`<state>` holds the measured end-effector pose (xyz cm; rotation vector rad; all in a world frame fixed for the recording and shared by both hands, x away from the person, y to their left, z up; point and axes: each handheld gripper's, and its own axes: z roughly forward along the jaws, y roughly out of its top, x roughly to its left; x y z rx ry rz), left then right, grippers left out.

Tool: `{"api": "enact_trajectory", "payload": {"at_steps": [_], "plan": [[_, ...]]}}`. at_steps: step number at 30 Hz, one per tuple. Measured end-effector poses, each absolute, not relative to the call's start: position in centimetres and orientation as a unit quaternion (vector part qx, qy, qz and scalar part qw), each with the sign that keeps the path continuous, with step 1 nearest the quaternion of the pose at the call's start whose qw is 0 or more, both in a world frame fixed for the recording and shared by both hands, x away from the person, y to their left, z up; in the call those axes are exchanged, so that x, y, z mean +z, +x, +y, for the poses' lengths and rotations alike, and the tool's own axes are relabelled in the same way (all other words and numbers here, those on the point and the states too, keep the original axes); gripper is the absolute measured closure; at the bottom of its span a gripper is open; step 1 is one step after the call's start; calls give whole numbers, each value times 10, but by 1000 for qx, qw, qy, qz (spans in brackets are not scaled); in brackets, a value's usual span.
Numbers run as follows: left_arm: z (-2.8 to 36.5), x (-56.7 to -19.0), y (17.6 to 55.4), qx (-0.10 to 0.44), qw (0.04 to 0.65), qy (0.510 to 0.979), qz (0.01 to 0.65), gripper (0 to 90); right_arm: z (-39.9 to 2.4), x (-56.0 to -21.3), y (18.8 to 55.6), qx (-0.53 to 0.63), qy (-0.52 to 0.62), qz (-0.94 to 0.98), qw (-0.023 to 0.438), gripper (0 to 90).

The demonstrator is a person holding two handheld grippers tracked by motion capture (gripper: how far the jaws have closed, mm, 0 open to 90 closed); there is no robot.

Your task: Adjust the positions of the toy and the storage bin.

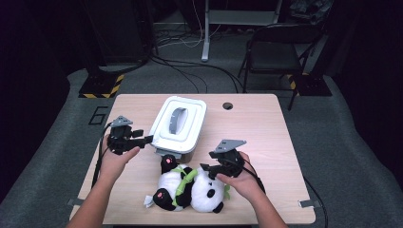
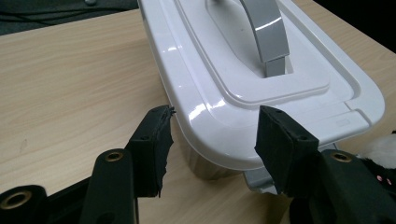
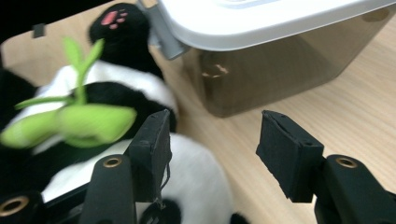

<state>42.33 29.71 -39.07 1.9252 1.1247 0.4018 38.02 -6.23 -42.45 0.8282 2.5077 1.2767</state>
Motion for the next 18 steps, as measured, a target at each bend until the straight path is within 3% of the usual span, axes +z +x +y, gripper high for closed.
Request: {"api": "enact_trajectory", "payload": {"at_steps": [9,18], "plan": [[309,-393,412,163,429,766,451,467,-64,-423,365,454,250,852,75,425],[332,-408,395,162,435,745,479,467,-35,-421,362,467,199,861,42,415]]}}
